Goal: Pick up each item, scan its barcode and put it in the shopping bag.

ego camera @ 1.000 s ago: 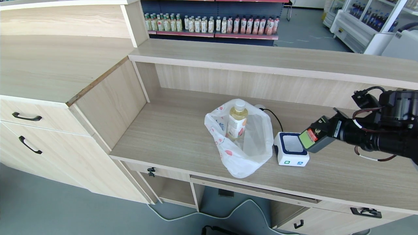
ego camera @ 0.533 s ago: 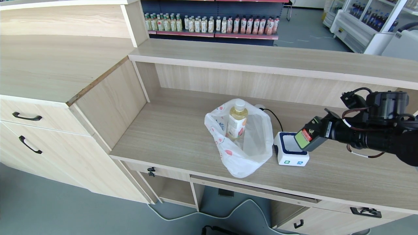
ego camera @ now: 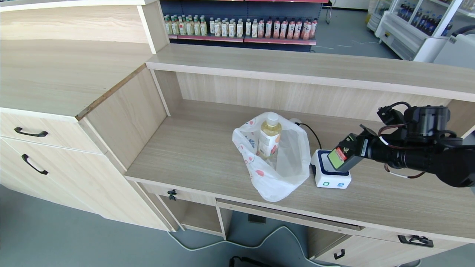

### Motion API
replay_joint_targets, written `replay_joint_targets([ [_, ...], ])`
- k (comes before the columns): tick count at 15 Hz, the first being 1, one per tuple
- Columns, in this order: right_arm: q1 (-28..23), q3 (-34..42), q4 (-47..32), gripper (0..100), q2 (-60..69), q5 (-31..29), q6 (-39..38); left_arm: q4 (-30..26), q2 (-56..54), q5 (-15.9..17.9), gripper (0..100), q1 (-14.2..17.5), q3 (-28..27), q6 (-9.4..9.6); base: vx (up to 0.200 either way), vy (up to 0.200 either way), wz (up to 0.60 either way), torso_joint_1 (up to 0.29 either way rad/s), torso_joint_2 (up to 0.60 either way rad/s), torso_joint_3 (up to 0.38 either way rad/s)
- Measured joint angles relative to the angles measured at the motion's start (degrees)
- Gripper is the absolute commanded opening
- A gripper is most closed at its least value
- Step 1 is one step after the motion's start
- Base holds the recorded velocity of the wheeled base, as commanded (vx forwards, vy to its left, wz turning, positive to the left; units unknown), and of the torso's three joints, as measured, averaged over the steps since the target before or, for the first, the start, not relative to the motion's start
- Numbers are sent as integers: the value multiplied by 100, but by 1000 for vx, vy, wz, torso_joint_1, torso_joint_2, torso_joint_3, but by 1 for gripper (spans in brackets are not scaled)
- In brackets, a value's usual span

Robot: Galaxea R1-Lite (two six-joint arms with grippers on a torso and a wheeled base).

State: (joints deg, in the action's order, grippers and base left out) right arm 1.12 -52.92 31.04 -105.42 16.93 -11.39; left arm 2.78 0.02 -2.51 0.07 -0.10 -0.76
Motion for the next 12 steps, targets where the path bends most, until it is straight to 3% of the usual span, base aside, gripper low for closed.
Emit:
replay_joint_targets([
  [12,179,-366,90,0,-456,9,-33,0,0,5,100,0,0,5,0,0,0,0,0,0],
])
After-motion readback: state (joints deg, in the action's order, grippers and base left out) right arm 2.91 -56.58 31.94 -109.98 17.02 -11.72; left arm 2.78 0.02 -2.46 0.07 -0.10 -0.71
